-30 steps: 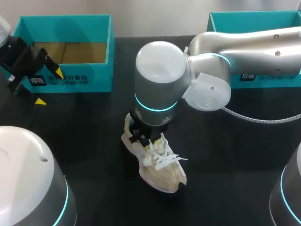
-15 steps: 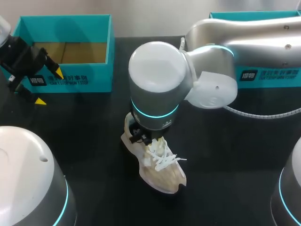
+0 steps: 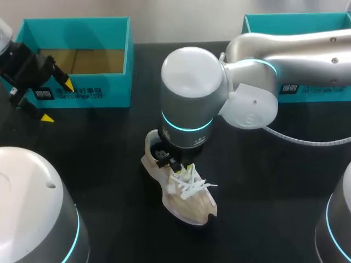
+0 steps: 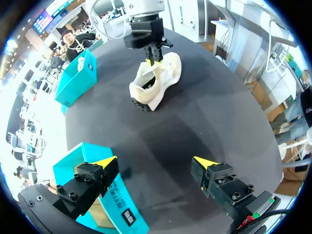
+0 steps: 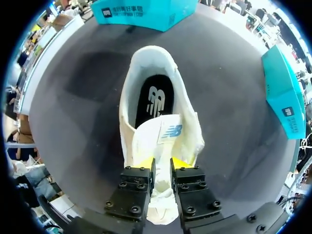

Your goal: Take the shoe out of the shoebox, open the shoe tongue, remove and reinsert the insole, then place the shoe into the shoebox

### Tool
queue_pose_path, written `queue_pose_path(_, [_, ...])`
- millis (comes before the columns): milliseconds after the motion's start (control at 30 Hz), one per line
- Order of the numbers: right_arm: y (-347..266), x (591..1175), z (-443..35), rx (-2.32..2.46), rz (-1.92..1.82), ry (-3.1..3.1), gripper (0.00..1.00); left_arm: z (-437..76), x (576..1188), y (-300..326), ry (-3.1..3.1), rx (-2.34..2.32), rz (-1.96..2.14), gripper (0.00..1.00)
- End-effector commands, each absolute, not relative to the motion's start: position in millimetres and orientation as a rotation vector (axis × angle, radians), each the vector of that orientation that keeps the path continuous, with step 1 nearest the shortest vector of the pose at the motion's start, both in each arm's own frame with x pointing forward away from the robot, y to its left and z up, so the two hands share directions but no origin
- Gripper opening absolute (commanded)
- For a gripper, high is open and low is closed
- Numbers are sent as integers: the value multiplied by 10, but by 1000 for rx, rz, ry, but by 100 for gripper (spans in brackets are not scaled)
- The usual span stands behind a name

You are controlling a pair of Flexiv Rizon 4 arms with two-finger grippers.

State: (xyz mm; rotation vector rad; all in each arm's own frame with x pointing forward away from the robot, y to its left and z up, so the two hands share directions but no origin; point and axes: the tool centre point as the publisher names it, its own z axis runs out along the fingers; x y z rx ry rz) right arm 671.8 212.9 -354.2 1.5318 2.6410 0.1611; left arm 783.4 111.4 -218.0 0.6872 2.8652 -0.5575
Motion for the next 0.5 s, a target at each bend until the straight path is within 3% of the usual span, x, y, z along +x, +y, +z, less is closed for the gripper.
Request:
queue_pose_path(33, [2183, 6773, -3744, 1531, 176, 2696, 20, -2176, 7827, 1113, 2866, 687, -552, 100])
queue_pose_path(500, [2340, 6838, -3794, 1457, 134, 2790, 20, -2176, 7827, 1113, 2866, 687, -552, 100])
